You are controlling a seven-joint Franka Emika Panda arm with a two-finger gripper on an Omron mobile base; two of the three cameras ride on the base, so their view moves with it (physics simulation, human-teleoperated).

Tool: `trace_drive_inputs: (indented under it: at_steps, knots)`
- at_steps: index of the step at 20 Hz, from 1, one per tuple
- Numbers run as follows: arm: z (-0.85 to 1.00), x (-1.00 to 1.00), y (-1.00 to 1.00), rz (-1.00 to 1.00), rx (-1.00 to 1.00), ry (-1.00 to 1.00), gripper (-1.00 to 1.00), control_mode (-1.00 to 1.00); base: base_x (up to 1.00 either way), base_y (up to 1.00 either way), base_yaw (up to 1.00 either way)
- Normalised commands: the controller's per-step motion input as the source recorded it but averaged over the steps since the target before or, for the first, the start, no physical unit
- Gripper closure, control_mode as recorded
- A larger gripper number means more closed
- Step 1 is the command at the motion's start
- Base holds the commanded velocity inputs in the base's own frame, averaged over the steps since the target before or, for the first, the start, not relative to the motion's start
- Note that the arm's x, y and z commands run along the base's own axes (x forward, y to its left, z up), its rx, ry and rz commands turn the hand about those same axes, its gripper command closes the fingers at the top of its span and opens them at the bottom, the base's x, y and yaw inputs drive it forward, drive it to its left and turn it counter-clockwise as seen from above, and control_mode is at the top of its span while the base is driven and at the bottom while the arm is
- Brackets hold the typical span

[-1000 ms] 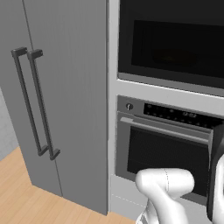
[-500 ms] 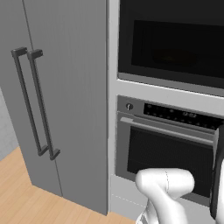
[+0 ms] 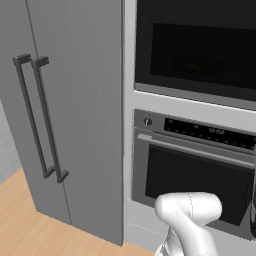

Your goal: Pick the lemon from the sink and place it in the bowl. Then pick the bowl and place it in the microwave. Then close the microwave door and press the start button.

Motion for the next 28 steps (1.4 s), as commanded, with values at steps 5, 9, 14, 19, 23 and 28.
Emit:
trace_drive_inputs:
  at_steps: [5,9,14,19,23,28]
  knots:
    - [-0.02,0.19,-0.24,0.06,0.02,0.01,1.0,-1.0,0.0,0.0,0.0]
    - [0.0,0.25,-0.16,0.02,0.0,0.0,1.0,-1.0,0.0,0.0,0.0]
    - [-0.06,0.09,-0.3,0.04,0.02,0.0,1.0,-1.0,0.0,0.0,0.0]
    - [-0.17,0.0,-0.36,0.08,0.03,0.0,1.0,-1.0,0.0,0.0,0.0]
    - [-0.14,0.13,-0.03,0.04,0.0,0.0,1.0,-1.0,0.0,0.0,0.0]
    - [-0.01,0.16,-0.03,0.03,0.0,0.01,1.0,-1.0,0.0,0.0,0.0]
